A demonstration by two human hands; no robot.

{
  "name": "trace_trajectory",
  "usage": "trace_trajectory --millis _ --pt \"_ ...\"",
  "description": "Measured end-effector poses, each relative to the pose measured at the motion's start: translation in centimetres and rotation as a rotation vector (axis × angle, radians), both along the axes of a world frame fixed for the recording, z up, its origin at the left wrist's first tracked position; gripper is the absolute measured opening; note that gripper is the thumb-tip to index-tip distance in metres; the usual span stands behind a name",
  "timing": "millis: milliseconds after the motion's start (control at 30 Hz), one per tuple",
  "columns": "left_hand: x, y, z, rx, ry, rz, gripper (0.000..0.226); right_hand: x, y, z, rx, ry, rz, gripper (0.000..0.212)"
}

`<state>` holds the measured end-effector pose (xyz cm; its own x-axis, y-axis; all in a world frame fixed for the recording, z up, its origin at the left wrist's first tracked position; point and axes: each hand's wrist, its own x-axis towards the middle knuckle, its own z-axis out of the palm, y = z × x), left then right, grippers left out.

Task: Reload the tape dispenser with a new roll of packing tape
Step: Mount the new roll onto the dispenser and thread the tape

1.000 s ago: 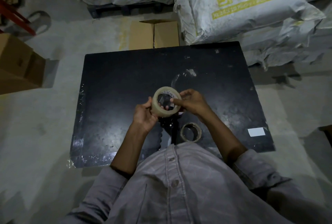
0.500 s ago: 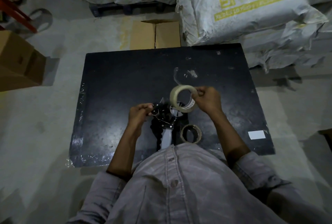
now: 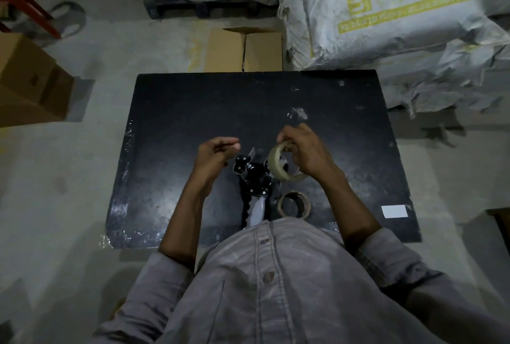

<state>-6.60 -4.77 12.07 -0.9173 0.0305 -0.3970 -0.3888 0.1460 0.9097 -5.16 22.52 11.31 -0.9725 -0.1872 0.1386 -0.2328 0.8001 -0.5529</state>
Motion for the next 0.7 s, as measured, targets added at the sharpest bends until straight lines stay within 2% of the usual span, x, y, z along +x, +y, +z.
trace_trajectory --millis 167,267,367,433,600,700 --pt "-0.1 2.7 0.4 -0.019 -0.146 -0.294 0.055 -0.6 -0.9 0.5 0.002 -0.019 0.101 0.037" --pt "-0.2 4.0 0.6 0.007 -0.188 -0.371 0.058 -0.7 -1.3 0.6 -0.027 -0.033 0.121 0.037" --pt "-0.5 4.1 0.6 0.041 -0.194 -0.313 0.063 -0.6 -1.2 1.3 -0.058 -0.057 0.090 0.035" --pt "-0.7 3.9 0.5 0.080 -0.228 -0.268 0.057 -0.5 -1.1 1.5 -0.111 -0.065 0.061 0.028" --pt "-0.4 3.1 0.3 0.347 -0.511 -0.135 0.037 0.1 -0.1 1.9 -0.489 -0.187 -0.072 0.023" --pt "0.0 2.5 -0.2 0.528 -0.629 0.030 0.044 1.0 0.7 2.0 -0.699 -0.347 -0.022 0.036"
